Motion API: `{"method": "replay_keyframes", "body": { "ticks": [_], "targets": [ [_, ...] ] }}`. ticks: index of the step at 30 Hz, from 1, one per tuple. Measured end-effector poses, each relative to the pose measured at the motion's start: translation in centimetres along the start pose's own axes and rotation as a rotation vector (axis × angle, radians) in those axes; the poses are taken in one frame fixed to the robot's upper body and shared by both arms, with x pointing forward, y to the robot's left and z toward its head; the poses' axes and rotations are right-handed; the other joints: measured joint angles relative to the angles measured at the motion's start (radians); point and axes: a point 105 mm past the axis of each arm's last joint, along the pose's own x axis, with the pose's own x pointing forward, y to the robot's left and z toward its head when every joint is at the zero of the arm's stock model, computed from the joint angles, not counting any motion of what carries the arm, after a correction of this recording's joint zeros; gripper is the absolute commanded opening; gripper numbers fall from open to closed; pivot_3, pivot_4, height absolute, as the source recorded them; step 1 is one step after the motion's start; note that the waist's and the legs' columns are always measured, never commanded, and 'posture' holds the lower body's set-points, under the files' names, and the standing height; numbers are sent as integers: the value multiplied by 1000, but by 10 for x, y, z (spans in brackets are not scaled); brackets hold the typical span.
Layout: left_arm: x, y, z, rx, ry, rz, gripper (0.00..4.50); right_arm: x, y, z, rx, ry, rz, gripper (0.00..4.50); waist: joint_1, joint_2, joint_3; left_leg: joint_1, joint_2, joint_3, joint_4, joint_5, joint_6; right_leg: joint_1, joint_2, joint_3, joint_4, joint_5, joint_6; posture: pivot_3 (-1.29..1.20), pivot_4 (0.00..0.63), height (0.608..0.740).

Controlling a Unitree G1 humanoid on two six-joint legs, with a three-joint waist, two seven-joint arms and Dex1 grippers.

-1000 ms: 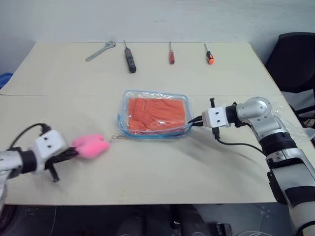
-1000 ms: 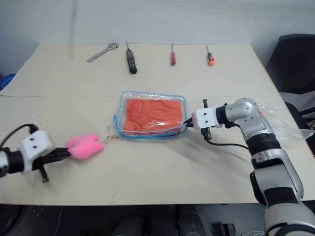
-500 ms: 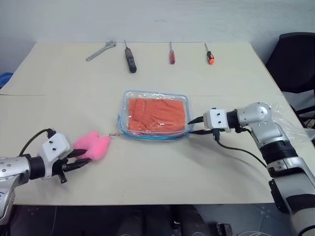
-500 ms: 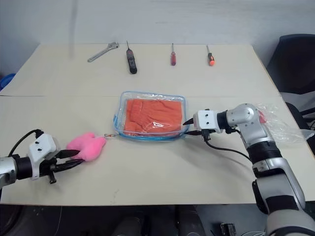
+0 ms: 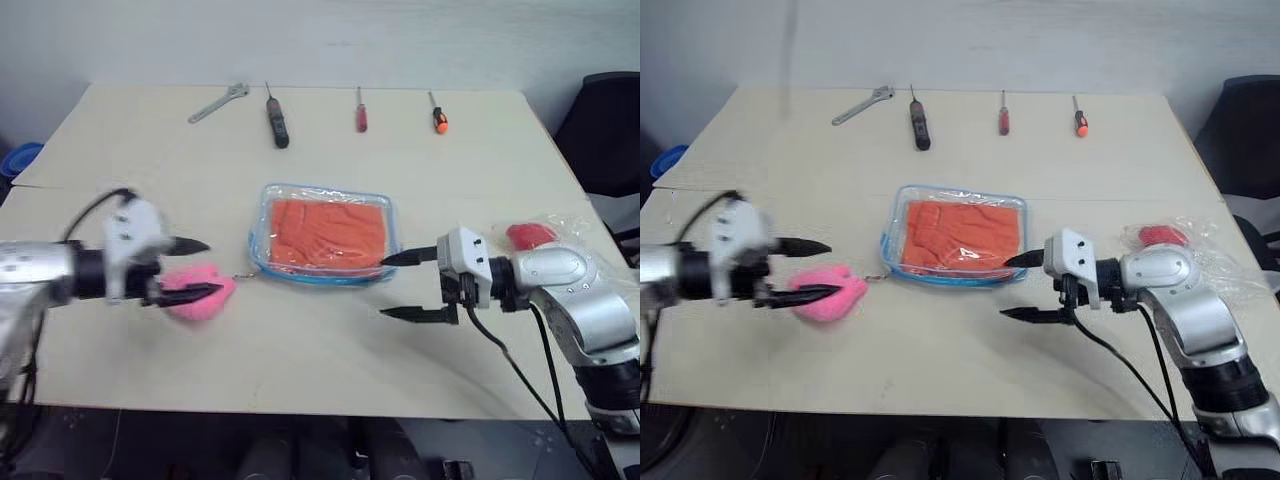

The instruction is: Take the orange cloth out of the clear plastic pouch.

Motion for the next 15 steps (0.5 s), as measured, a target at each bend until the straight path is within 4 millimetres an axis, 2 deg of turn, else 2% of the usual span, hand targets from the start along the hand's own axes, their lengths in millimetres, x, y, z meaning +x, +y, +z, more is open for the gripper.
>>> {"method": "replay_keyframes", "body": {
  "ticks": [5, 8, 12, 15],
  "targets": [
    [53, 19, -5, 196, 40, -25, 3510, 4, 7, 2, 43, -2, -33, 4069, 1, 0, 0, 0, 1, 3, 0, 0, 0, -1, 2, 0, 1, 0, 0, 0, 150, 740],
    [72, 26, -5, 238, 30, -29, 3510, 4, 8, 2, 57, -4, -56, 4069, 2, 0, 0, 0, 1, 3, 1, 0, 0, -1, 2, 1, 1, 0, 0, 0, 150, 740],
    [88, 28, -6, 249, 4, -36, 2646, 1, 10, -2, 84, 2, -89, 4111, 7, 0, 0, 0, 1, 2, 1, 0, 0, -1, 2, 0, 1, 0, 0, 0, 150, 740],
    [95, 25, -2, 221, -34, -61, 1730, 2, 14, -6, 94, 8, -95, 4111, 14, -1, 0, -1, 1, 2, 3, 0, 0, -1, 2, 0, 1, 0, 1, 0, 150, 740]
  ]
}}
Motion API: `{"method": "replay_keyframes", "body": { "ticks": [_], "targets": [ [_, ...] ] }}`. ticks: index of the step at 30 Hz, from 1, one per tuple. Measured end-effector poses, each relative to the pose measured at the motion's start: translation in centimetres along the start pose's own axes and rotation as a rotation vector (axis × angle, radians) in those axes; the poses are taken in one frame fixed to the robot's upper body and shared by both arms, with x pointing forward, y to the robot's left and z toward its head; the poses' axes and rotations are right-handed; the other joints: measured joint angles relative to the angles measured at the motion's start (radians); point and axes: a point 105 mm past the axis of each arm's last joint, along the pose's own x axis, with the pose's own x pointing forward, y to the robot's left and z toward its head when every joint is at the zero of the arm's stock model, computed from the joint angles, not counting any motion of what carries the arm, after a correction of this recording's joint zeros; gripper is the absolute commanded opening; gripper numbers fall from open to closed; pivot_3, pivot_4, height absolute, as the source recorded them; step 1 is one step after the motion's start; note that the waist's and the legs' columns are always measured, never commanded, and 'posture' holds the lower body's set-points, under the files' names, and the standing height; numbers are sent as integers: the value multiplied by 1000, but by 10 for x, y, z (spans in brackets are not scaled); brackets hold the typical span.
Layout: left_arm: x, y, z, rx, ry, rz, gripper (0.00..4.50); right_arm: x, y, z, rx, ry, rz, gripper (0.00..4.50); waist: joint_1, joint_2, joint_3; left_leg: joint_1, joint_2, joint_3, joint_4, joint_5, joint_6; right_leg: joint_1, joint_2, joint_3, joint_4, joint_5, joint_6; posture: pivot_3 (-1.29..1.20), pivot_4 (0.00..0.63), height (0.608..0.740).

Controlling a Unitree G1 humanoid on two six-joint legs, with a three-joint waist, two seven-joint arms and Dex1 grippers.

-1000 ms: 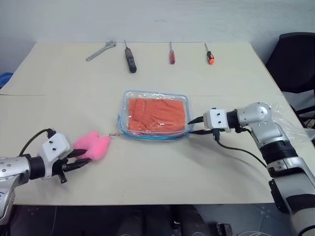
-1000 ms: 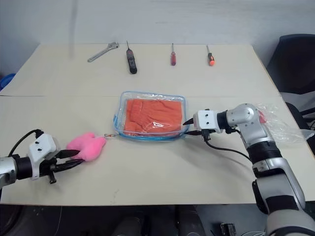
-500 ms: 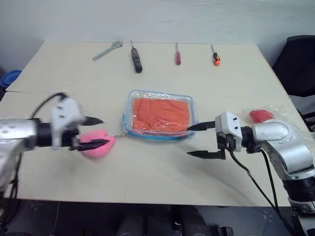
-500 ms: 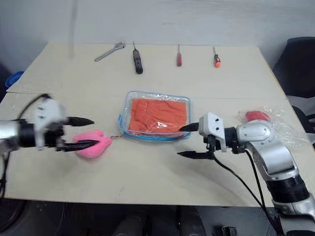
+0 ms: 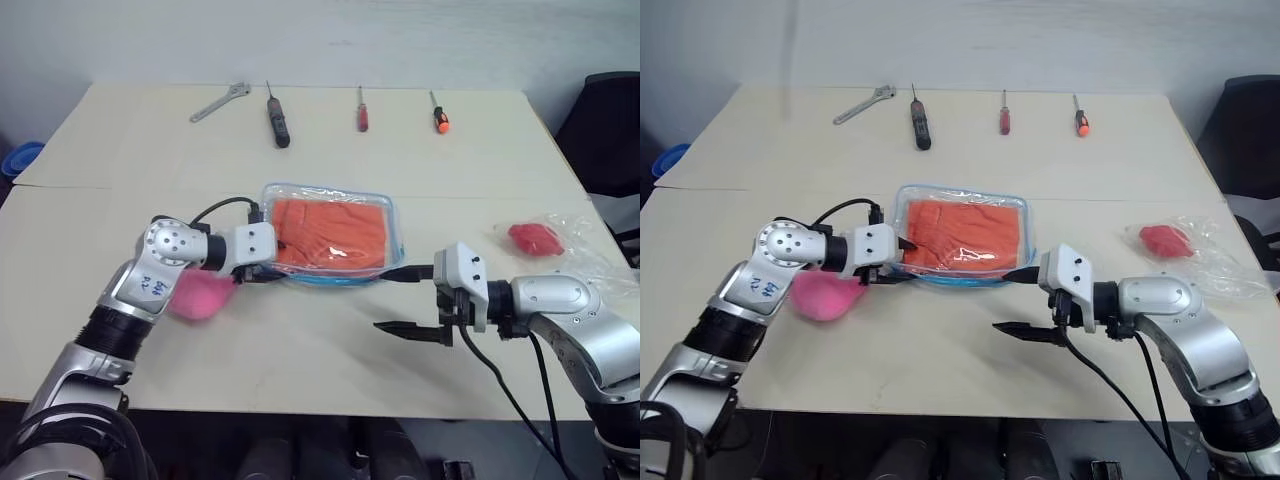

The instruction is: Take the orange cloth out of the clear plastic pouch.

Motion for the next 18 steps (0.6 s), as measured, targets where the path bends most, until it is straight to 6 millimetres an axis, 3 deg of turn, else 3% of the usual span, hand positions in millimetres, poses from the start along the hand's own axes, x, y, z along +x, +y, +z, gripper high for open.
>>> {"method": "replay_keyframes", "body": {
  "ticks": [5, 9, 13, 18],
  "targets": [
    [-3, -1, 5, -122, -68, -22, 191, -3, 0, -7, -8, 31, -20, 4111, 0, 0, 0, 0, 0, 0, 1, 0, 0, 0, 0, 0, 0, 0, 0, 0, 150, 740],
    [-5, 1, 12, -278, -136, -21, 19, 0, -2, -11, -59, 57, -32, 4111, 0, 0, 0, 0, 0, 0, 1, 0, 0, 0, 0, 0, 0, 0, 0, 0, 150, 740],
    [-6, 2, 13, -403, -172, 9, 0, 13, -10, -22, -106, 83, -37, 3219, -4, 0, 0, 0, 0, 0, 1, 0, 0, 0, 0, 1, 1, 0, 0, 0, 150, 740],
    [-5, 2, 14, -452, -184, 28, 0, 45, -28, -13, -188, 35, -62, 1750, -10, 0, 0, 0, 0, 0, 1, 0, 0, 0, 0, 1, 1, 0, 0, 0, 150, 740]
  ]
}}
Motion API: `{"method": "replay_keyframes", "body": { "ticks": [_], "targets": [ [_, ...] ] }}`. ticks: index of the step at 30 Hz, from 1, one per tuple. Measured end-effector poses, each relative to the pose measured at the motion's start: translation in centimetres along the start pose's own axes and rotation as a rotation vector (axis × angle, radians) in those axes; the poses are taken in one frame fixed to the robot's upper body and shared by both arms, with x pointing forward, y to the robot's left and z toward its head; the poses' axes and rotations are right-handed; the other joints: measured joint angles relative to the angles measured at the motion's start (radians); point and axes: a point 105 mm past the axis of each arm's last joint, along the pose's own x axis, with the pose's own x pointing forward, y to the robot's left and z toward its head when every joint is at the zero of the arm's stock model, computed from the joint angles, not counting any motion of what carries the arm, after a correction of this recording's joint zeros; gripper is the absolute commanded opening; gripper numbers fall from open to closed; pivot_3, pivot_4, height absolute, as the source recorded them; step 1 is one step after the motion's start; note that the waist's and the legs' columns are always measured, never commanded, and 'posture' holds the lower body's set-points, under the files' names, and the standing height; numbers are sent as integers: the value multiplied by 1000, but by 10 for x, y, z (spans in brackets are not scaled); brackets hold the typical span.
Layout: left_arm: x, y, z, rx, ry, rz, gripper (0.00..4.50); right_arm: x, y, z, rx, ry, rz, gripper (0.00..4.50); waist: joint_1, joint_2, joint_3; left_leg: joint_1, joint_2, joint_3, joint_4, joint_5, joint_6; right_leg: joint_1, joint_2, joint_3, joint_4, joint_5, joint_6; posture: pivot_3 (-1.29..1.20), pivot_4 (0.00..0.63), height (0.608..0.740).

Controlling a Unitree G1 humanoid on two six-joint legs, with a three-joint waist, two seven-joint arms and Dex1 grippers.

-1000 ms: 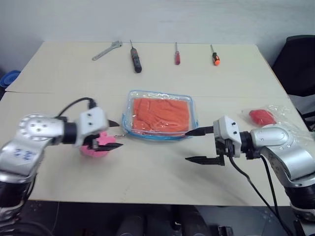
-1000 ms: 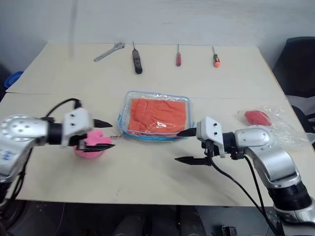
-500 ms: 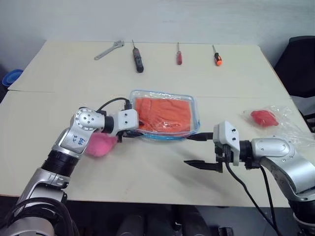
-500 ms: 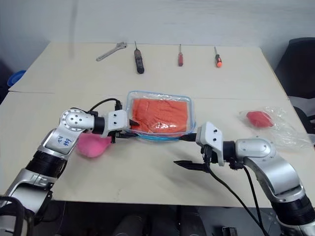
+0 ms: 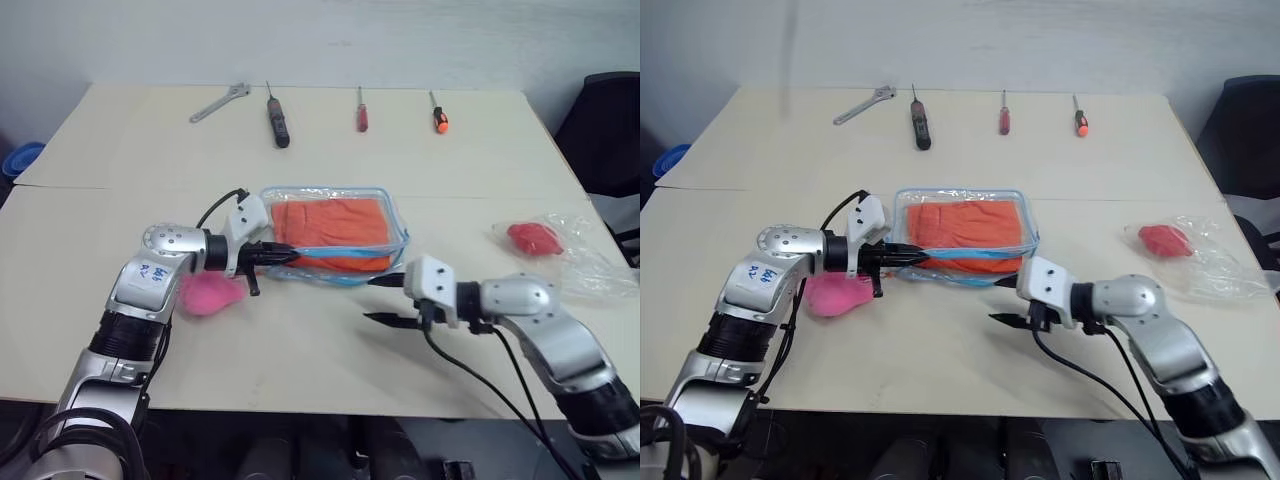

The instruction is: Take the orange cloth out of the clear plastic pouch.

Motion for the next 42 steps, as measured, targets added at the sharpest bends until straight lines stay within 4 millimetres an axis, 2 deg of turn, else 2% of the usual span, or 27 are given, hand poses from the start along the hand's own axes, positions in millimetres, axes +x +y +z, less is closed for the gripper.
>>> {"method": "replay_keyframes", "body": {
  "ticks": [3, 5, 6, 9, 14, 25, 30, 33, 40, 42],
  "targets": [
    [1, -2, 2, 4, -4, 5, 0, 24, -11, 12, -38, -48, -40, 783, -9, 0, 0, 0, 0, 0, 0, 0, 0, 0, 0, -1, 0, 0, 0, 0, 150, 740],
    [1, -4, 2, 6, -7, 9, 0, 37, -19, 17, -62, -55, -76, 783, -13, 0, 0, 0, 0, -2, 0, 0, -1, 0, -1, -2, 0, 0, 0, 0, 150, 740],
    [2, -5, 2, 8, -7, 9, 0, 38, -22, 15, -70, -47, -91, 893, -12, 0, 0, -1, -1, -2, 0, 0, -1, 0, -1, -2, 0, 0, 0, 0, 150, 740],
    [1, -5, 0, 4, -5, 14, 0, 40, -28, 5, -74, -7, -126, 1729, -15, 0, 0, -1, -1, -2, 0, 0, -1, 0, -1, -2, -1, 0, 0, 0, 150, 740],
    [2, -6, 0, 11, -7, 16, 0, 46, -34, -5, -106, 41, -178, 3417, -20, 0, 0, -1, 0, -2, 0, 1, -1, 0, -1, -2, 0, 0, 0, 0, 150, 740],
    [2, -13, 1, 31, -8, 2, 0, 54, -37, -14, -104, 69, -200, 3417, -22, 0, 0, -1, -1, -2, 0, 1, -1, 0, -1, -2, 0, 0, 0, 0, 150, 740],
    [2, -13, 2, 34, -8, 3, 0, 59, -48, -16, -200, 123, -216, 3417, -26, 0, 0, 0, 0, -2, 0, 1, -1, 0, -1, -2, 0, 0, 0, 0, 150, 740],
    [2, -13, 2, 36, -9, 4, 0, 64, -53, -17, -214, 132, -232, 2875, -30, 0, 0, 0, 0, -2, 0, 1, -1, 0, -1, -2, 0, 0, 0, 0, 150, 740],
    [2, -16, -1, 28, -6, 4, 0, 70, -52, -23, -205, 136, -225, 426, -38, 0, 0, 0, 0, -3, 0, 1, -1, 0, -1, -2, 0, 0, 0, 0, 150, 740],
    [2, -17, 1, 35, -11, 0, 0, 70, -51, -24, -204, 139, -222, 21, -40, 0, 0, 0, 0, -3, 0, 1, -1, 0, -1, -2, 0, 0, 0, 0, 150, 740]
  ]
}}
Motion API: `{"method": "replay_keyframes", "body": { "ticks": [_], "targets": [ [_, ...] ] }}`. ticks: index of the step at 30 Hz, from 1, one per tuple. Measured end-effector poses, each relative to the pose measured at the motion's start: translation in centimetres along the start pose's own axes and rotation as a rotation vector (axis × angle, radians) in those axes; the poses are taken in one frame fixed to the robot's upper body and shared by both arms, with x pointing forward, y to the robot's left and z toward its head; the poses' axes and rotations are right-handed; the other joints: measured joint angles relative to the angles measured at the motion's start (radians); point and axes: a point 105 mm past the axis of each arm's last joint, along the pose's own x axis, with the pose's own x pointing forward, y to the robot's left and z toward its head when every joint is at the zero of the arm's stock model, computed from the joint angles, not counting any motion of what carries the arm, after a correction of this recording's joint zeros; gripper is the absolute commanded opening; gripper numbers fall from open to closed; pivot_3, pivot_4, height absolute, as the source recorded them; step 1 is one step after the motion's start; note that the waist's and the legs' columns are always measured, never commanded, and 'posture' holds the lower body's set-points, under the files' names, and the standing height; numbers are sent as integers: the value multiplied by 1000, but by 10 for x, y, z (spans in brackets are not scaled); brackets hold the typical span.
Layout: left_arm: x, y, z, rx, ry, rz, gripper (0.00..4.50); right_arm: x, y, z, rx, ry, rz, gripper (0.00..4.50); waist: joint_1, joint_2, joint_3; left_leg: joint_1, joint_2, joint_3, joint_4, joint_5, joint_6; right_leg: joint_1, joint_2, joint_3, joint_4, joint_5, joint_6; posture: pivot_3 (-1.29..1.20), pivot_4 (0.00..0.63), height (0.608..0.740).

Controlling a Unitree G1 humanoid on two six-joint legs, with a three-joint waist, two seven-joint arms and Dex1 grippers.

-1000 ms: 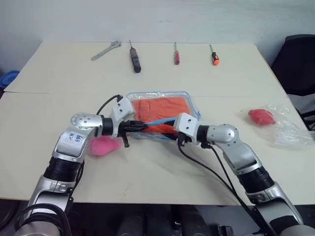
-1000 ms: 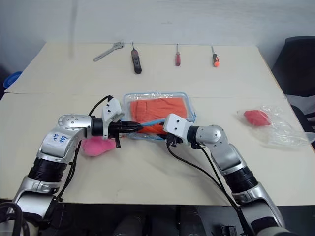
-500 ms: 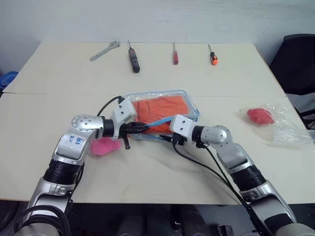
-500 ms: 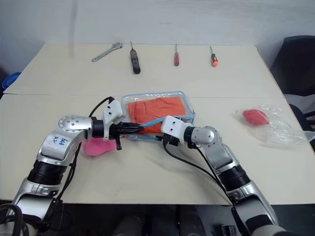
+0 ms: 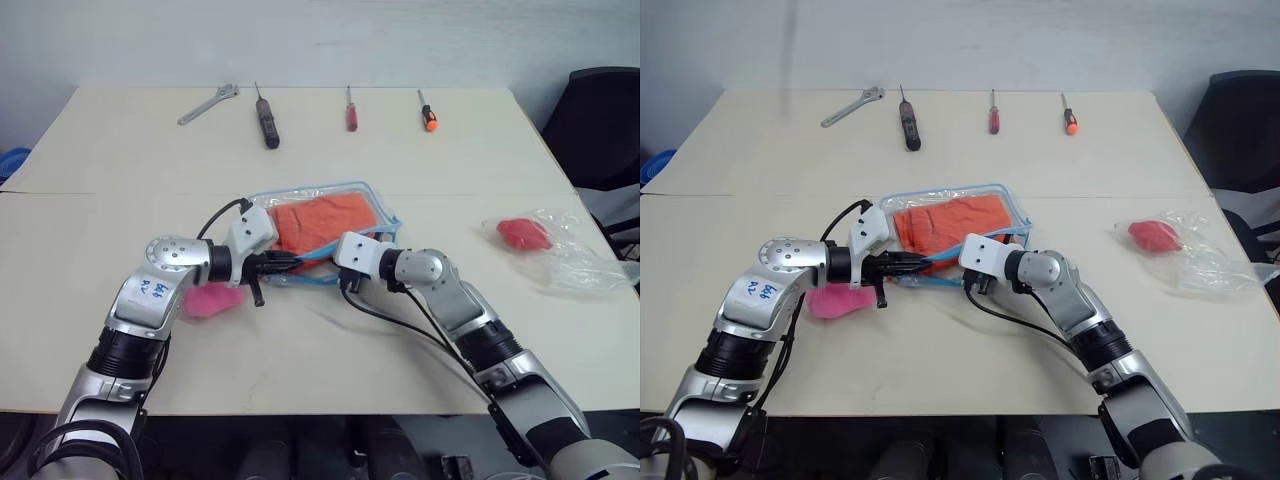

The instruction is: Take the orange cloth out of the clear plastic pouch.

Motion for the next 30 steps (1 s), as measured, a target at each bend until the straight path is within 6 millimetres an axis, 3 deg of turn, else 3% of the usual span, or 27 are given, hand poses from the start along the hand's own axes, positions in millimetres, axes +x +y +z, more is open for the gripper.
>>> {"method": "replay_keyframes", "body": {
  "ticks": [3, 4, 12, 17, 20, 27, 30],
  "targets": [
    [0, -1, 1, 3, -2, -2, 0, 0, 0, 0, 1, 0, 1, 21, -1, 0, 0, 0, 0, 0, 0, 0, 0, 0, 0, 0, 0, 0, 0, 0, 150, 740],
    [0, -1, 0, -2, -1, -3, 489, 0, 0, 0, 0, 0, 1, 0, -1, 0, 0, 0, 0, 0, 0, 0, 0, 0, 0, 0, 0, 0, 0, 0, 150, 740],
    [1, -6, 3, -24, -17, -39, 2745, -1, 2, -1, -2, 2, -2, 0, -1, 0, 0, 0, 0, 0, 0, 0, 0, 0, 0, 0, 0, 0, 0, 0, 150, 740],
    [1, -4, 5, -17, -19, -25, 2745, -1, 2, -2, -3, 0, -5, 0, -1, 0, 0, 0, 0, 0, 0, 0, 0, 0, 0, 0, 0, 0, 0, 0, 150, 740],
    [3, -1, 5, -17, -25, -6, 2174, -1, 3, -1, -7, -5, -6, 0, -1, 0, 0, 0, 0, 0, 0, 0, 0, 0, 0, 0, 0, 0, 0, 0, 150, 740],
    [6, 2, 12, -2, -50, 3, 40, -2, 3, -2, -8, -7, -7, 0, -1, 0, 0, 0, 0, 0, 0, 0, 0, 0, 0, 0, 0, 0, 0, 0, 150, 740],
    [5, 2, 12, -4, -47, 5, 40, -3, 4, -3, -14, -10, -7, 0, -1, 0, 0, 0, 0, 0, 0, 0, 0, 0, 0, 0, 0, 0, 0, 0, 150, 740]
  ]
}}
